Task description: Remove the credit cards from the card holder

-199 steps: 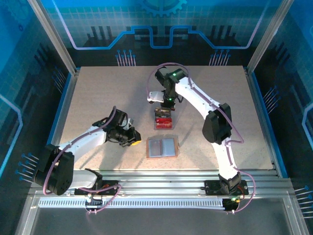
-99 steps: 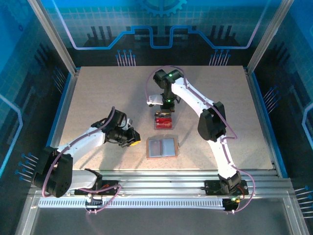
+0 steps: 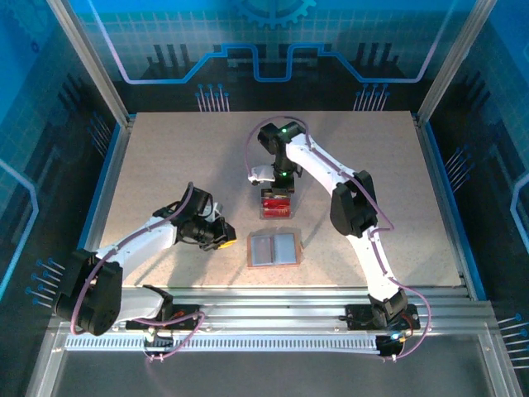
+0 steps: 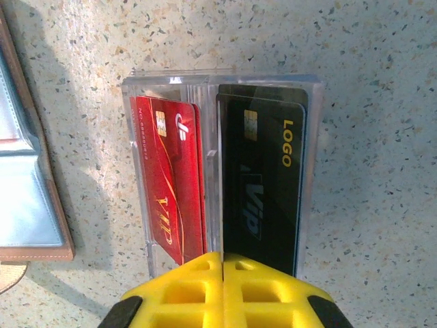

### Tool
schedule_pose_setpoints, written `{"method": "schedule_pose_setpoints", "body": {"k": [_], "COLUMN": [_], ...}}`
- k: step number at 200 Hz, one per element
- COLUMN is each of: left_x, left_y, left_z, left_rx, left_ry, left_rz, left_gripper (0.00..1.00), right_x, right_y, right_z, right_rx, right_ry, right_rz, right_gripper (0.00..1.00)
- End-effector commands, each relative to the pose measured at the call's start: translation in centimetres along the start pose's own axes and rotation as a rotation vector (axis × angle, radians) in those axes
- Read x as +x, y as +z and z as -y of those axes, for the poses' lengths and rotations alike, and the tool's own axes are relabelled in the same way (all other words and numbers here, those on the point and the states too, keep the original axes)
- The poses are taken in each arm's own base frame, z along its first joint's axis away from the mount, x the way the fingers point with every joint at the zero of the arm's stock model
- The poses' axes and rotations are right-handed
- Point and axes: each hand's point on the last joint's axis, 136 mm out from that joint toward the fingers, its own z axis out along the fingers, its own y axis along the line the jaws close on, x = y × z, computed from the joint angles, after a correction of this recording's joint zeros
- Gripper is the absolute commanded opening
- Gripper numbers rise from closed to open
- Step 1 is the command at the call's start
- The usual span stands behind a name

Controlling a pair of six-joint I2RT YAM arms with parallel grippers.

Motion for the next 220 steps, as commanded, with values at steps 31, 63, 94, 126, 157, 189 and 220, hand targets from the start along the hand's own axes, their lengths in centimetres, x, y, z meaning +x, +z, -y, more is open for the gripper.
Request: {"method": "schedule_pose_setpoints", "body": {"k": [31, 63, 94, 126, 157, 189, 220], "left_x": [0.4, 0.3, 0.2, 0.4, 0.6, 0.9, 1.2], "left_y": [-0.2, 0.1, 0.5, 1.1, 1.9, 3.0, 4.2], "left_z": [-0.4, -0.1, 0.0, 0.3, 0.6, 1.1, 1.5], "left_rx": [0.006, 0.021, 0.035, 0.054, 0.06, 0.049, 0.041], "left_ry": [-0.021, -0.024, -0.026, -0.028, -0.019, 0.005, 0.02], "left_rz": [-0.008, -0.015, -0.028, -0.051, -0.078, -0.115, -0.152], "left_gripper": [0.17, 0.18, 0.18, 0.18, 0.17, 0.14, 0.12], "right_x": [0.6, -0.1, -0.5, -1.3, -1.9, -2.6, -2.4], "right_y": [-1.0, -4.3, -6.6, -8.4, -9.0, -8.6, -6.8], "right_z": [0.8, 1.5, 1.2, -0.5, -2.0, -4.7, -7.5], "right_rx": [0.056, 0.16, 0.23, 0.238, 0.236, 0.171, 0.121], "right_ry": [0.014, 0.027, 0.042, 0.098, 0.234, 0.426, 0.61], "right_rz": [-0.018, 0.04, 0.089, 0.182, 0.274, 0.36, 0.399], "right_gripper": [0.22, 0.24, 0.25, 0.25, 0.24, 0.2, 0.17]}}
